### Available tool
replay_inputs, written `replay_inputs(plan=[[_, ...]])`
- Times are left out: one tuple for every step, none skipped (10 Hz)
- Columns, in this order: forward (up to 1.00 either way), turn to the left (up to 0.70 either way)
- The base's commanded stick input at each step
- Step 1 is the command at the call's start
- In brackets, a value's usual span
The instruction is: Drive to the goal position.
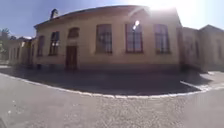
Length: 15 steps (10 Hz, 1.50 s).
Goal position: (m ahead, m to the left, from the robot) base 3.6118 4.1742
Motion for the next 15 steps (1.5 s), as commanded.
replay_inputs(plan=[[0.70, -0.14], [0.70, -0.14], [0.70, -0.14], [0.70, -0.14], [0.50, -0.25], [0.20, -0.40], [0.00, -0.70], [0.00, -0.70], [0.00, -0.70], [0.00, -0.70], [0.00, -0.70], [0.00, -0.70], [0.00, -0.70], [0.00, -0.70], [0.00, -0.70]])
